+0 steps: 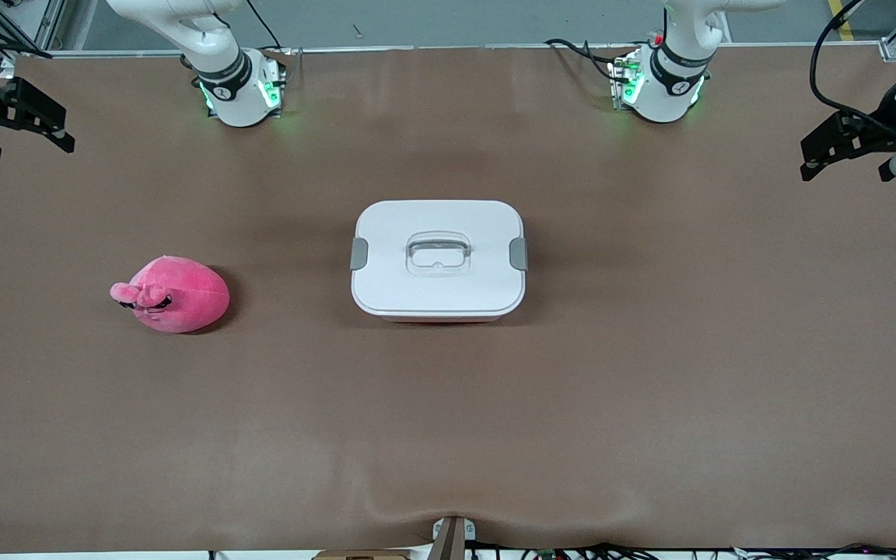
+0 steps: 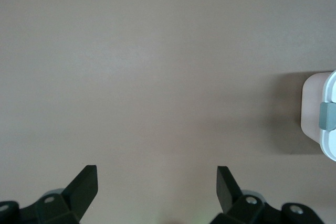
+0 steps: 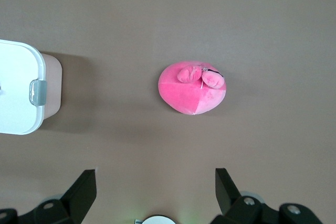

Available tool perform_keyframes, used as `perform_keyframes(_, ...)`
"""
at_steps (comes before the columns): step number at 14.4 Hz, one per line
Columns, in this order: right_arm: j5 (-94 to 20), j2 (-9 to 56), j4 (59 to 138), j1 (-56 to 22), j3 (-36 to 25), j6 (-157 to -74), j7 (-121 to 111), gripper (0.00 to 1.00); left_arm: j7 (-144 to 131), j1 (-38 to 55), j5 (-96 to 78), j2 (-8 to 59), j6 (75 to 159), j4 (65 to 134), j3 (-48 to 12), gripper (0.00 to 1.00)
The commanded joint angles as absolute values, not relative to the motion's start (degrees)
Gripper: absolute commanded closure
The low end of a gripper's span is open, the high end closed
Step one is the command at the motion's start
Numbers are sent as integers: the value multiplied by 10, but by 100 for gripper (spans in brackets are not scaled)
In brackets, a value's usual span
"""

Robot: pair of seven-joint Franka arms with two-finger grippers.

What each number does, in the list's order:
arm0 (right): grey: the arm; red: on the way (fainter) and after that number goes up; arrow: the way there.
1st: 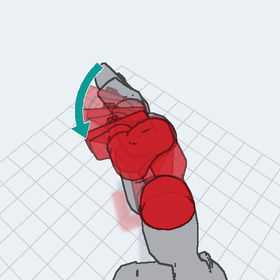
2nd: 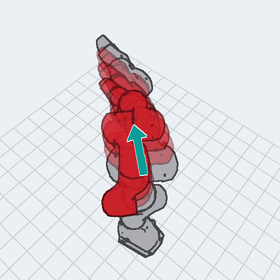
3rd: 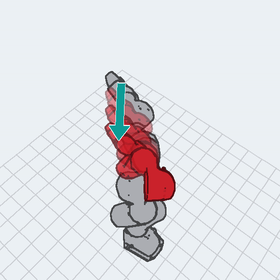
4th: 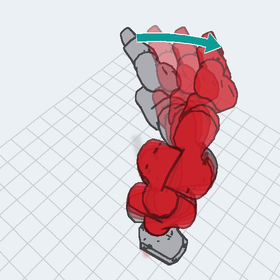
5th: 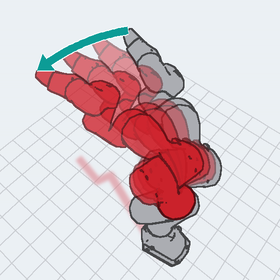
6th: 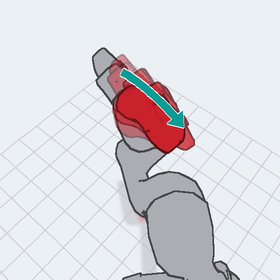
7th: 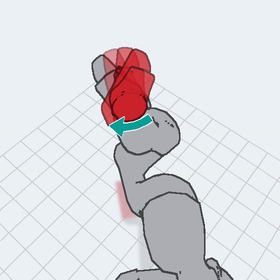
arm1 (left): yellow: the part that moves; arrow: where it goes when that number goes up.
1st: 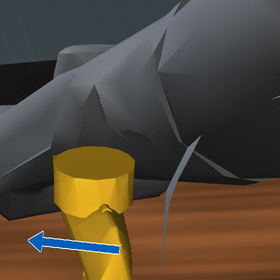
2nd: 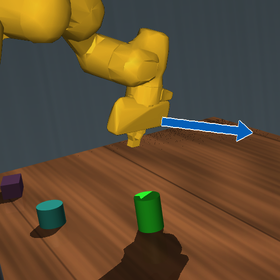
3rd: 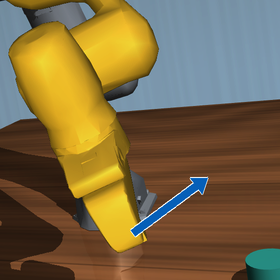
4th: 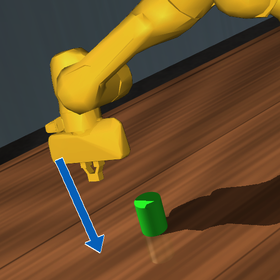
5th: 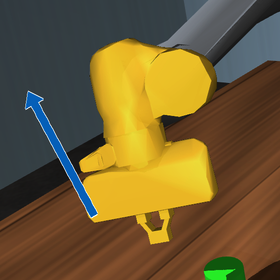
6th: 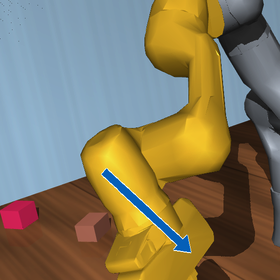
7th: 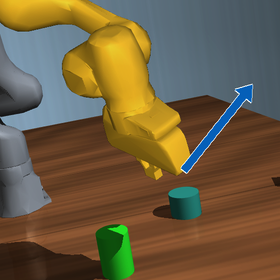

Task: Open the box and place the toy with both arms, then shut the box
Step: 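Move the left gripper toward the box lid while the right gripper reaches the toy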

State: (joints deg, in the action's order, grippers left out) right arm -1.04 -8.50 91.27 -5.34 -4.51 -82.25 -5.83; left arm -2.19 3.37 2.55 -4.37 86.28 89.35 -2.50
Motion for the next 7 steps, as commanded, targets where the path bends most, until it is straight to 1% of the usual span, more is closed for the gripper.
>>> perform_keyframes(1,-3,-71,913,-42,-47,-819,-17,0,-10,33,34,-41,861,885,-26,0)
perform_keyframes(7,-6,-56,911,-3,-48,-815,8,0,-21,40,33,-33,861,881,-32,0)
